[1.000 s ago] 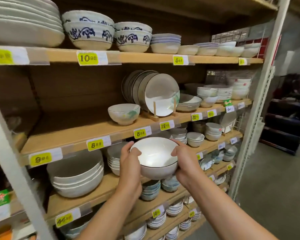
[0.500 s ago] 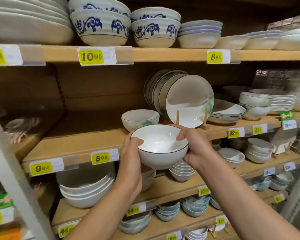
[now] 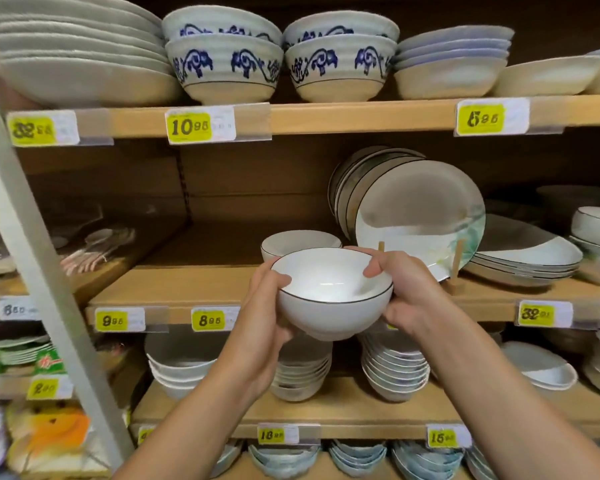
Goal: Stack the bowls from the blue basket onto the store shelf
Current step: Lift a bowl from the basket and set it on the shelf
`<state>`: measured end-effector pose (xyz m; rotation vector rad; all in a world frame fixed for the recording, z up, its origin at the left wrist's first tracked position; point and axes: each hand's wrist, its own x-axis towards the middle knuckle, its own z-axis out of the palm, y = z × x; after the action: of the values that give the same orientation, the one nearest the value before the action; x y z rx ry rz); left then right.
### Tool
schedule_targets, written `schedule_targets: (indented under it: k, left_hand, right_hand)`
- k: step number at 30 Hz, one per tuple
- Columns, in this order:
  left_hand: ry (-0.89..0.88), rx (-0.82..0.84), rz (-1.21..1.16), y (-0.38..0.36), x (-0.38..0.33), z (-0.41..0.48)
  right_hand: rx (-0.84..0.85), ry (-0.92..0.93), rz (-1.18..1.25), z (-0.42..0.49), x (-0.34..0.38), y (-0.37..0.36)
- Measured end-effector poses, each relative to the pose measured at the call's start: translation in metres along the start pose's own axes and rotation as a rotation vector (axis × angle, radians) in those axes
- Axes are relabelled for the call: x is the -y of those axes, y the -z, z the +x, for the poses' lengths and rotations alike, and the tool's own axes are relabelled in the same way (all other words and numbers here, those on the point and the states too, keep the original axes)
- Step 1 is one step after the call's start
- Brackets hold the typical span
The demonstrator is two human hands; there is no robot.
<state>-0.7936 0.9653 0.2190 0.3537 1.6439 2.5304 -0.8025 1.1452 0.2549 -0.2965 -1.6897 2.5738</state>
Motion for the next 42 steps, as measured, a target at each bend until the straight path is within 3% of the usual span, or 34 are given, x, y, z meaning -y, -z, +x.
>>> schedule_targets:
  k: [8, 24, 42]
  left_hand:
    - [-0.001, -0.095, 0.063, -0.003, 0.012, -0.001]
    - [0.028, -0.018, 0.118, 0.034, 0.001, 0.026]
    - [0.069, -0.108, 0.212, 0.038, -0.011, 0.082]
  right_hand:
    - [0.050, -0.065, -0.009, 0.011, -0.012, 0.008]
    - [0.049, -0.082, -0.001, 0.021, -0.019, -0.019]
    - [-0.124, 0.020, 0.017, 0.066, -0.018, -0.040]
